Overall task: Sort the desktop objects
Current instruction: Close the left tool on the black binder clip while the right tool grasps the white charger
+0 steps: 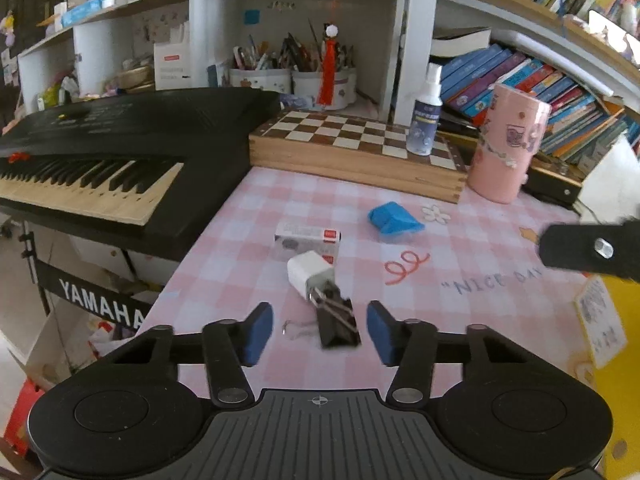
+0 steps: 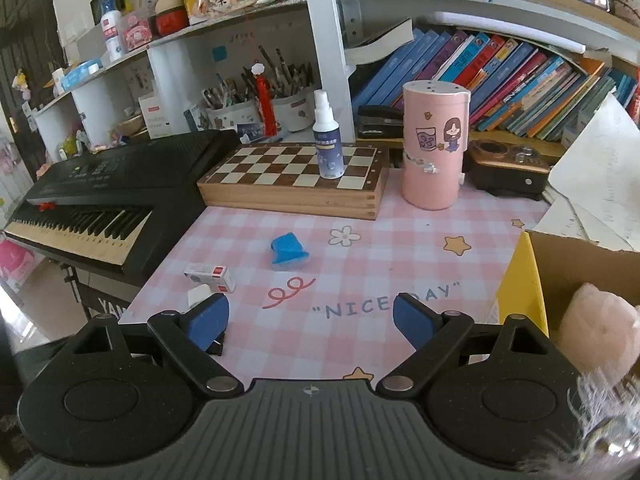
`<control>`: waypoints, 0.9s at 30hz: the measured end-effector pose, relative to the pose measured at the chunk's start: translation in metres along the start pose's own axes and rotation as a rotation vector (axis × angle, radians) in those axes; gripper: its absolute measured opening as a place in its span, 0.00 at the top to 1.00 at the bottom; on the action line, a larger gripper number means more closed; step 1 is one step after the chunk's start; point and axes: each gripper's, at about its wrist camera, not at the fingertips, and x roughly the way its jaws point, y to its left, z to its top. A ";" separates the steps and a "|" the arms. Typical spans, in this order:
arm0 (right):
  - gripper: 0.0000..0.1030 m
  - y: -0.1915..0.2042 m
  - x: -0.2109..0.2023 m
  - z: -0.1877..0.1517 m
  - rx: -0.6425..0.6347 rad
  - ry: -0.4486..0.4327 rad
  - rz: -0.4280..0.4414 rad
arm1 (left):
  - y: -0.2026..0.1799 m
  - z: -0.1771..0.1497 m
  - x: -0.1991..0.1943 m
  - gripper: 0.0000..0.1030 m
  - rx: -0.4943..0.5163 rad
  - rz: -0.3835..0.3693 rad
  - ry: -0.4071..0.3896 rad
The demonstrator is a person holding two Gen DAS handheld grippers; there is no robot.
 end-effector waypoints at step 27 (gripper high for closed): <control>0.13 0.054 0.072 0.012 -0.159 0.130 0.174 | 0.054 -0.007 -0.042 1.00 -0.245 0.030 0.006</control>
